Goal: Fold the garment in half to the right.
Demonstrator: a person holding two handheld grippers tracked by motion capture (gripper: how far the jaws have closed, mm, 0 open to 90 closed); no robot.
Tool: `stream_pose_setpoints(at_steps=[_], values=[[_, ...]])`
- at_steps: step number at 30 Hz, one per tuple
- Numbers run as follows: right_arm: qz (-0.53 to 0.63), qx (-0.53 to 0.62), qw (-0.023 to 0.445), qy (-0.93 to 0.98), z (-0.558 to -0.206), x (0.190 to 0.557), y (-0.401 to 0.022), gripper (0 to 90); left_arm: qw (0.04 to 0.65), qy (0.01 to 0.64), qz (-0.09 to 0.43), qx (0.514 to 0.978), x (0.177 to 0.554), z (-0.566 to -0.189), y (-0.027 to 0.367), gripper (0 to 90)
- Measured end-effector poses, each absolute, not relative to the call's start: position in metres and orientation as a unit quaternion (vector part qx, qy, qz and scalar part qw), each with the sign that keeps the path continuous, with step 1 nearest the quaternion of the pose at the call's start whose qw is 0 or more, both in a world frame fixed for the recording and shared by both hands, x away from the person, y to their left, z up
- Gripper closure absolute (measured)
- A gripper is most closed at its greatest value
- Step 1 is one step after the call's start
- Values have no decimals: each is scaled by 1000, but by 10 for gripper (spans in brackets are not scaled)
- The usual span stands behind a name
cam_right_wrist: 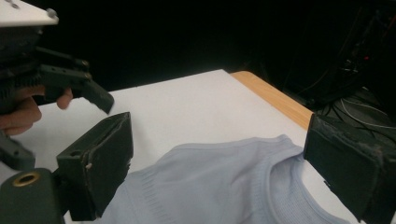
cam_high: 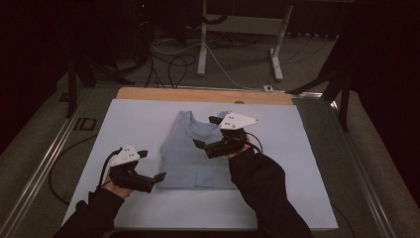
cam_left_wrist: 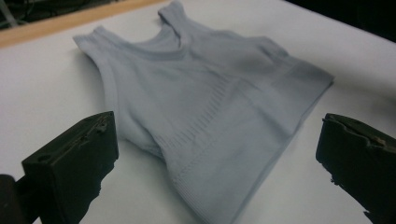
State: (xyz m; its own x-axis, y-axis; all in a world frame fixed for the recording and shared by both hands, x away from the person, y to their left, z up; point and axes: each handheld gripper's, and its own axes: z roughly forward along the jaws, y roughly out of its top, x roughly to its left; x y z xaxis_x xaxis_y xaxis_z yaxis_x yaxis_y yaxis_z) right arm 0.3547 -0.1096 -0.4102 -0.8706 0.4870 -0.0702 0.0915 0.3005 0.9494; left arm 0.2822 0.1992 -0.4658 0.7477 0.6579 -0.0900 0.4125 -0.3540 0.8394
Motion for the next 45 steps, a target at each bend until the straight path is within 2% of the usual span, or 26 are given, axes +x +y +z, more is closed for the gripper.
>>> stream_pose_setpoints(at_steps=[8, 16, 26, 29, 32, 39, 41, 45], values=[[558, 182, 171, 792, -417, 365, -99, 85, 429, 339, 101, 831, 291, -489, 193, 0], [550, 181, 160, 799, -428, 363, -94, 85, 401, 365, 46, 839, 303, -516, 190, 1], [549, 176, 155, 802, -433, 361, -89, 85, 385, 385, 19, 839, 310, -523, 187, 72], [548, 174, 154, 804, -434, 360, -88, 85, 382, 385, 10, 840, 311, -524, 186, 150], [549, 174, 154, 803, -434, 360, -88, 85, 380, 389, 6, 839, 311, -525, 186, 163], [547, 177, 152, 804, -434, 359, -89, 85, 372, 385, -13, 845, 312, -525, 181, 267], [548, 174, 154, 804, -433, 358, -90, 85, 371, 390, -13, 843, 311, -524, 181, 343], [548, 174, 154, 804, -431, 357, -90, 85, 370, 393, -22, 842, 307, -524, 180, 415]])
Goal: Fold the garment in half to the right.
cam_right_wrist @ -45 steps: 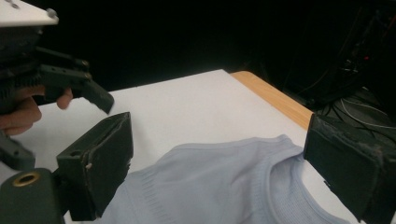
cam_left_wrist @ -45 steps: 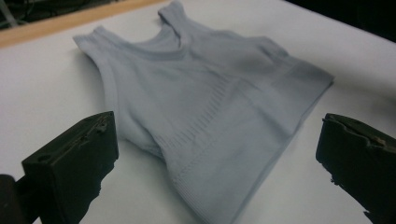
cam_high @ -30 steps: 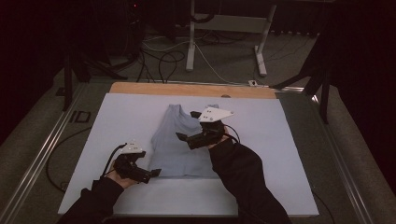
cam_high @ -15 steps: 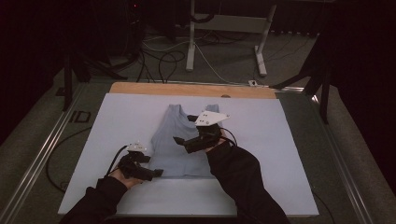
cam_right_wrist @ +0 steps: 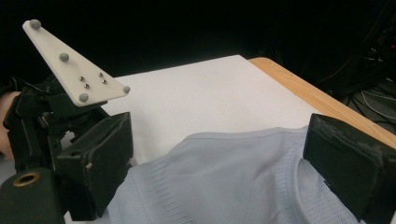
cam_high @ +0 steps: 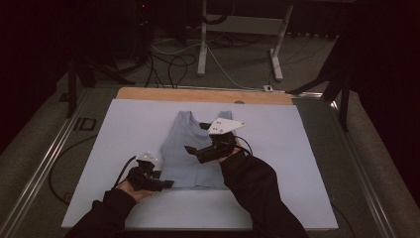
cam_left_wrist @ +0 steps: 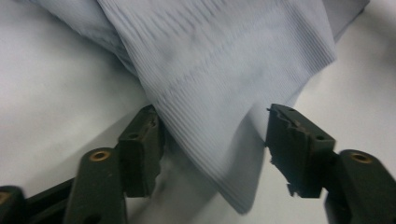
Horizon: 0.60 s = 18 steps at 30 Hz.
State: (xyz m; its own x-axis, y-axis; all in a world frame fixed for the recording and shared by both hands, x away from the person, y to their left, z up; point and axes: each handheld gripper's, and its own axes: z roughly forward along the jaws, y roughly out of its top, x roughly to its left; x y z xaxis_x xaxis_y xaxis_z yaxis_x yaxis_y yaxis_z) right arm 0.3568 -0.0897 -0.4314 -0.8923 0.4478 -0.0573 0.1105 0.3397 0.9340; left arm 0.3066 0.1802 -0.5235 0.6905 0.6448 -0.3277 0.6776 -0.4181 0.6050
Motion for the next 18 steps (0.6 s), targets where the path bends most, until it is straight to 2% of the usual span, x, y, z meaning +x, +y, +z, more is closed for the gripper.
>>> stream_pose_setpoints(at_steps=[7, 12, 13, 15, 16, 17, 18], values=[[549, 173, 153, 804, -432, 356, -88, 85, 378, 393, -34, 837, 303, -521, 175, 465], [547, 172, 150, 806, -434, 357, -86, 85, 372, 399, -24, 838, 303, -517, 168, 585], [547, 172, 150, 806, -434, 357, -86, 85, 370, 403, -24, 837, 302, -518, 166, 585], [547, 173, 149, 805, -435, 357, -85, 85, 364, 402, -21, 840, 302, -519, 165, 652], [546, 171, 151, 806, -435, 357, -84, 85, 360, 402, -20, 842, 302, -520, 164, 721], [546, 171, 151, 806, -435, 357, -84, 85, 358, 406, -20, 841, 301, -521, 164, 721], [546, 175, 148, 806, -436, 358, -84, 85, 358, 410, -24, 839, 301, -522, 165, 792]])
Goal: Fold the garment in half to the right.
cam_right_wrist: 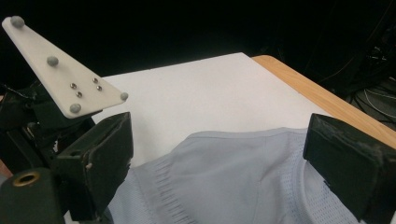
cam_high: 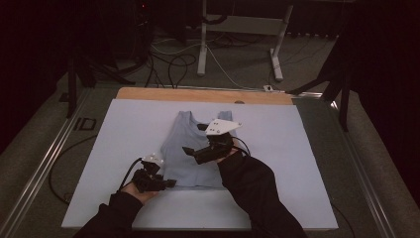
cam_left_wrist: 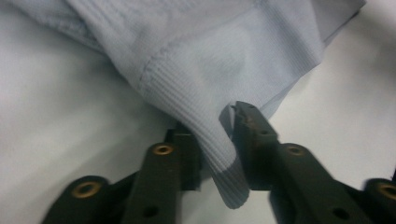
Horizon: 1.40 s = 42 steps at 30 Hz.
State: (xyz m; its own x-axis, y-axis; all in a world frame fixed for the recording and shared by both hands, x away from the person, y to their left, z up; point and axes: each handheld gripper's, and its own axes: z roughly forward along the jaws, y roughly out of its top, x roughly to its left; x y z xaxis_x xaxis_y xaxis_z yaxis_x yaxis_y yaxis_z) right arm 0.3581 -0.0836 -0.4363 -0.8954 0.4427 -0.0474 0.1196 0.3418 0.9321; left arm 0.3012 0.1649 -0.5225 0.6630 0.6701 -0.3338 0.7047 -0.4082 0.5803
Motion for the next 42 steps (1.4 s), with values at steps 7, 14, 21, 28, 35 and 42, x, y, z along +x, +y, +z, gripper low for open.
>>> stream_pose_setpoints(at_steps=[7, 14, 21, 28, 35, 42], values=[[545, 180, 145, 806, -439, 361, -82, 85, 355, 407, -20, 842, 299, -521, 165, 859], [537, 189, 146, 809, -441, 374, -76, 85, 363, 407, -1, 838, 295, -512, 162, 863], [526, 208, 143, 812, -440, 398, -67, 85, 378, 407, 2, 832, 294, -511, 164, 863], [530, 226, 141, 805, -439, 422, -52, 85, 384, 402, 9, 831, 293, -512, 165, 863], [511, 260, 147, 806, -441, 455, -30, 85, 386, 398, 25, 832, 291, -512, 164, 862], [473, 278, 144, 823, -453, 482, -14, 128, 386, 396, 26, 833, 290, -510, 162, 862]])
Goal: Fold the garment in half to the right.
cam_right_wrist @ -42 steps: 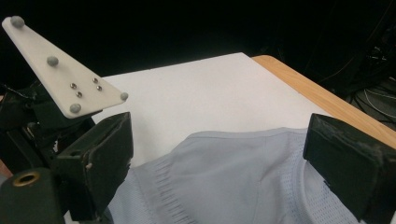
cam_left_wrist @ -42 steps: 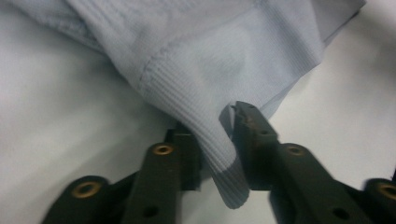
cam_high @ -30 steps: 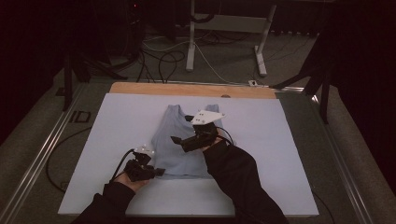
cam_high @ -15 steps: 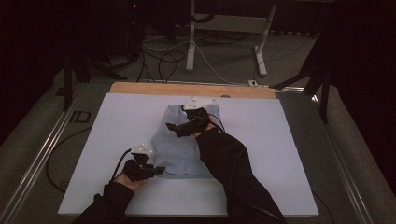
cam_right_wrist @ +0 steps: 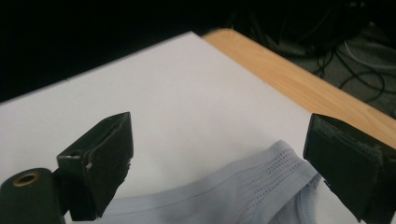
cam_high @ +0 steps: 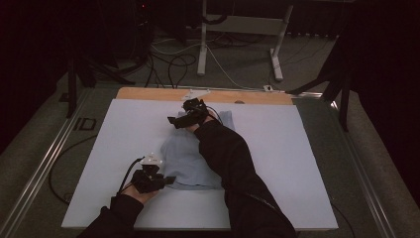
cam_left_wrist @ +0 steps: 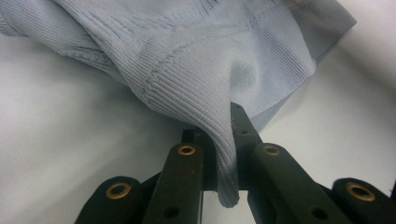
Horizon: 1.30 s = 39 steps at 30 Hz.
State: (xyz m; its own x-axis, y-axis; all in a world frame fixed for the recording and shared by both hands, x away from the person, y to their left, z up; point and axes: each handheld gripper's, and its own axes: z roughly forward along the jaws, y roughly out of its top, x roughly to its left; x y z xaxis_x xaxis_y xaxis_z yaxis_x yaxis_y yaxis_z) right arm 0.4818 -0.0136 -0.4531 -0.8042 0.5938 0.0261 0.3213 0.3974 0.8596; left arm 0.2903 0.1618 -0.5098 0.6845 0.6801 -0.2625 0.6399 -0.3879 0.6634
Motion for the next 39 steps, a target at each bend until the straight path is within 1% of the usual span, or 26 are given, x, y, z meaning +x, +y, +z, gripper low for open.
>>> stream_pose_setpoints(at_steps=[4, 5, 6, 7, 9, 12, 18, 20, 24, 31, 34, 39], values=[[471, 294, 133, 821, -456, 489, -11, 155, 388, 396, 22, 832, 290, -510, 162, 862], [452, 302, 145, 826, -463, 501, -4, 222, 390, 397, 22, 831, 290, -510, 162, 862], [445, 302, 151, 830, -465, 504, -2, 256, 392, 398, 21, 829, 290, -510, 163, 862], [445, 302, 151, 830, -465, 504, -2, 256, 392, 398, 21, 829, 290, -510, 163, 862], [424, 307, 165, 836, -469, 512, 3, 317, 393, 396, 21, 830, 291, -511, 163, 862], [412, 317, 167, 838, -475, 521, 8, 355, 395, 397, 18, 828, 291, -510, 164, 862], [375, 347, 170, 843, -488, 536, 19, 407, 401, 398, 18, 825, 291, -508, 162, 862], [354, 350, 178, 849, -493, 540, 23, 431, 401, 396, 19, 826, 290, -508, 161, 862], [335, 363, 168, 853, -501, 546, 26, 464, 401, 397, 17, 826, 290, -509, 162, 863], [312, 362, 155, 865, -513, 549, 28, 483, 402, 396, 16, 826, 290, -509, 162, 863], [299, 361, 156, 870, -515, 550, 30, 509, 401, 396, 16, 826, 290, -510, 162, 863], [273, 348, 171, 880, -517, 550, 34, 526, 402, 397, 15, 825, 291, -510, 162, 863]])
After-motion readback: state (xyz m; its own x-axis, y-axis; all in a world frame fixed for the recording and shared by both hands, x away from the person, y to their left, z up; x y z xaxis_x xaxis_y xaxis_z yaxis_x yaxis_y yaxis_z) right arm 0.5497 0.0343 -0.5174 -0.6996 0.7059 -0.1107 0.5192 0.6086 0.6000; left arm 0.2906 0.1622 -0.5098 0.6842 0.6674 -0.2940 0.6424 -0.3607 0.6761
